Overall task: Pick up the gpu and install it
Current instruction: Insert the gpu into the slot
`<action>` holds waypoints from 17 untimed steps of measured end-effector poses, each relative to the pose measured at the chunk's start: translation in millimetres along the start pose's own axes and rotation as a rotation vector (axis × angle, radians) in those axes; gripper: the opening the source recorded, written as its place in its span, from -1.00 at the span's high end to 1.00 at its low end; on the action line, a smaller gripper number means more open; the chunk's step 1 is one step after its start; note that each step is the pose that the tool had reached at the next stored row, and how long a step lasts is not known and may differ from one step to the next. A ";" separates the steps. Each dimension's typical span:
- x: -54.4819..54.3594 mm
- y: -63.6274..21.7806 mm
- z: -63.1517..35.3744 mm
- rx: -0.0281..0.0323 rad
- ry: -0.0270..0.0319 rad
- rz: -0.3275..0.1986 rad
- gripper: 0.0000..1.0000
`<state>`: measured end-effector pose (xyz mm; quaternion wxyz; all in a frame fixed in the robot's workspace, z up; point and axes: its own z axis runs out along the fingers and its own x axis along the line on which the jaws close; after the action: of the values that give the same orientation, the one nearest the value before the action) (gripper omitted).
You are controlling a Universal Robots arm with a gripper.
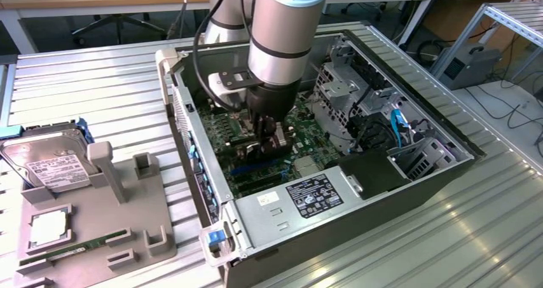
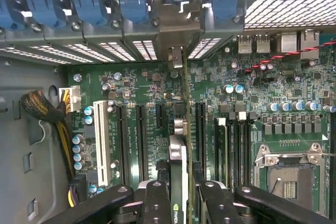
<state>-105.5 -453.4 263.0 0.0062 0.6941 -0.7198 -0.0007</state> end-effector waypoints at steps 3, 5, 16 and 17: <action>0.0 0.0 -0.2 0.0007 -0.0001 0.000 0.47; 0.0 0.0 0.3 0.0029 -0.0019 0.000 0.47; 0.0 0.0 0.4 0.0031 -0.0021 0.000 0.47; 0.1 0.0 0.5 0.0031 -0.0019 0.000 0.47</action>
<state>-105.5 -453.5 262.5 0.0045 0.6941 -0.7198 -0.0003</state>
